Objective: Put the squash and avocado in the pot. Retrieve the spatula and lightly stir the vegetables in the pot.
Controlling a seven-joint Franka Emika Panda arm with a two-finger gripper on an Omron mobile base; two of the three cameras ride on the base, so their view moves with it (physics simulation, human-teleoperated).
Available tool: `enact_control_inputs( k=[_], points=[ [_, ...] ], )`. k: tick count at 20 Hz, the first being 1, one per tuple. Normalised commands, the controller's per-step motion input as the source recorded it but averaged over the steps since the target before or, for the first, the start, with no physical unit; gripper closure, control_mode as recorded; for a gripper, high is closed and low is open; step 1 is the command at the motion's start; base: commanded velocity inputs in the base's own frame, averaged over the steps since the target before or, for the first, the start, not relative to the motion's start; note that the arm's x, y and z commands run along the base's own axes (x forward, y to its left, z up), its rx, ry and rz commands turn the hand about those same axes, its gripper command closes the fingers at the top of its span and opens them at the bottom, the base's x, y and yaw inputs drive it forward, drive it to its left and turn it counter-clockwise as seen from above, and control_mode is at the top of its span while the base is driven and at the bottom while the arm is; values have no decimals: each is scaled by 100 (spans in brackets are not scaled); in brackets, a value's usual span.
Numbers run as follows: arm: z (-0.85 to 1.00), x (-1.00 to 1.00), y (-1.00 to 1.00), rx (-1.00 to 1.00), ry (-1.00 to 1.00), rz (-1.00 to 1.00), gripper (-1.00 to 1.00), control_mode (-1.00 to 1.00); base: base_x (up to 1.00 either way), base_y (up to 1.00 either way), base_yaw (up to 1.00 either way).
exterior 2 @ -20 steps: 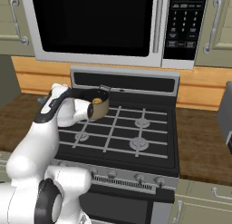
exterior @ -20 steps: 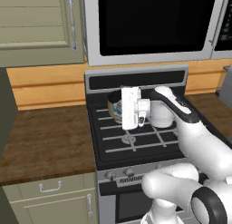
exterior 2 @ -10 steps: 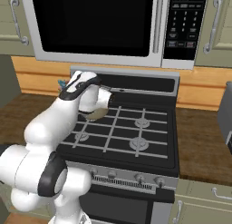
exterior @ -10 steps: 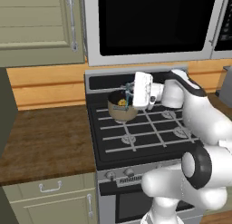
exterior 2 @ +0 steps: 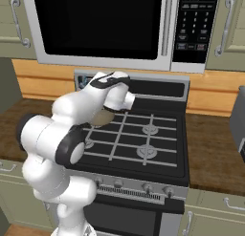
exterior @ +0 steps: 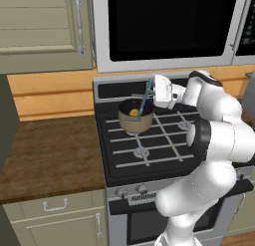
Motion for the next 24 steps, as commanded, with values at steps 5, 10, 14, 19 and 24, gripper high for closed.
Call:
enact_control_inputs(
  k=[5, 10, 14, 19, 24],
  points=[
    [0, 27, -39, 15, 8, 0, 100, -100, 0, 0, 0],
    [0, 38, -32, 18, 3, 0, 100, -100, 0, 0, 0],
    [0, 39, -28, 19, 5, 0, 100, -100, 0, 0, 0],
    [0, 39, -22, 9, 11, 0, 100, -100, 0, 0, 0],
    [-4, 42, -13, 3, 14, 0, 100, -100, 0, 0, 0]
  ],
)
